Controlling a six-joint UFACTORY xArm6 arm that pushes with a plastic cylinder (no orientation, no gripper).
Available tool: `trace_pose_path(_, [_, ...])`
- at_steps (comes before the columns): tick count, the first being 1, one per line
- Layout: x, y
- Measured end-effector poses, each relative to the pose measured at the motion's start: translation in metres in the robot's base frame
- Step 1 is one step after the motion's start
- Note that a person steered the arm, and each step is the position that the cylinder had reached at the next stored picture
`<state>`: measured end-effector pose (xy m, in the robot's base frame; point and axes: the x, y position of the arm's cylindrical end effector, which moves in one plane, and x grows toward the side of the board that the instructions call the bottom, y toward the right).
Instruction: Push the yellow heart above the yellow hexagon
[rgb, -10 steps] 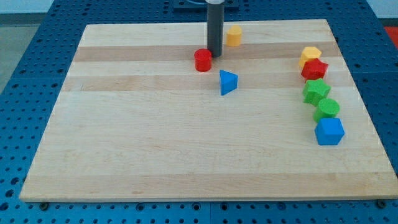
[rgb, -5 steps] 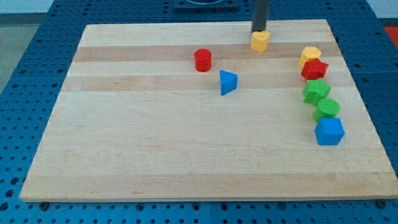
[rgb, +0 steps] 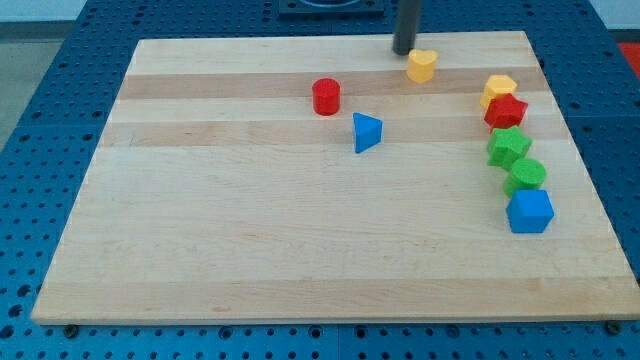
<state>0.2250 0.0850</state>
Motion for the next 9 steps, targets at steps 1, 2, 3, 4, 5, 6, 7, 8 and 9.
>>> trace_pose_path(1, [0.005,-0.038])
trace_pose_path(2, [0.050,-0.022])
trace_pose_path(3, [0.046,-0.022])
trace_pose_path(4, [0.029,-0.002])
trace_pose_path(5, [0.024,0.038])
trace_pose_path(6, [0.024,0.079])
trace_pose_path(7, [0.024,0.089])
trace_pose_path(8, [0.023,0.085])
trace_pose_path(9, [0.020,0.055])
